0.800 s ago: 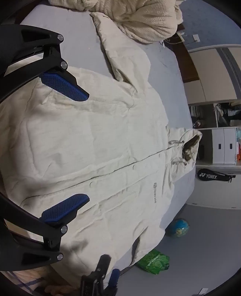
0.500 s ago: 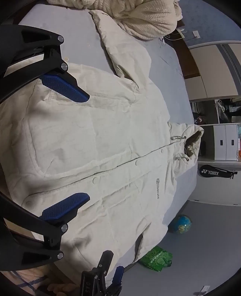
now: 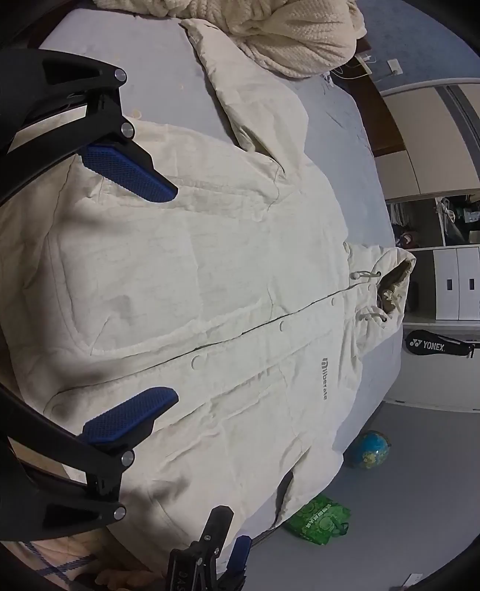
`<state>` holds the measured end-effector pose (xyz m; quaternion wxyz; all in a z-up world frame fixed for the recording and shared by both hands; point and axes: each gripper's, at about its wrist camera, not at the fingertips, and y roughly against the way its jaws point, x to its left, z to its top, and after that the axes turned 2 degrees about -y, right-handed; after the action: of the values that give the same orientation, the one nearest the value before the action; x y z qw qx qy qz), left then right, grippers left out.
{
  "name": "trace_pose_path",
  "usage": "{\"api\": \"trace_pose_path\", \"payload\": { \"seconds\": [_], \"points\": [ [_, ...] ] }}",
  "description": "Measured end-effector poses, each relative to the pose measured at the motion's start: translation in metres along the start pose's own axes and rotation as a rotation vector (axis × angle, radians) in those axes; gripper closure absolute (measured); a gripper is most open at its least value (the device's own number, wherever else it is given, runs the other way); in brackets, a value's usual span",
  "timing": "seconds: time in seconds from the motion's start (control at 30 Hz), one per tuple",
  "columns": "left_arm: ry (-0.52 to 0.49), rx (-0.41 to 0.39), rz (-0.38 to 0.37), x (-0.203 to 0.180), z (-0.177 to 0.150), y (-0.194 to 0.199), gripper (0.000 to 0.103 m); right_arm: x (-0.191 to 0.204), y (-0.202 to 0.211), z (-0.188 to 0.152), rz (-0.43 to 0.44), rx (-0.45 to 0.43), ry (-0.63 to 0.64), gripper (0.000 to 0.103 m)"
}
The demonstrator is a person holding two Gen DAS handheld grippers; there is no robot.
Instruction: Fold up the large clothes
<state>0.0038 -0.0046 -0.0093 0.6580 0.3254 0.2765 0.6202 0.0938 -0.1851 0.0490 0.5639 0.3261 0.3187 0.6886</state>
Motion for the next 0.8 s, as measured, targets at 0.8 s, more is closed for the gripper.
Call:
{"api": "trace_pose_path", "payload": {
  "seconds": [0.8],
  "points": [
    [0.023, 0.006, 0.021, 0.0036, -0.0005, -0.0026, 0.007, -0.0015, -0.0023, -0.0002, 0.005, 0.011, -0.001, 0.006]
  ]
}}
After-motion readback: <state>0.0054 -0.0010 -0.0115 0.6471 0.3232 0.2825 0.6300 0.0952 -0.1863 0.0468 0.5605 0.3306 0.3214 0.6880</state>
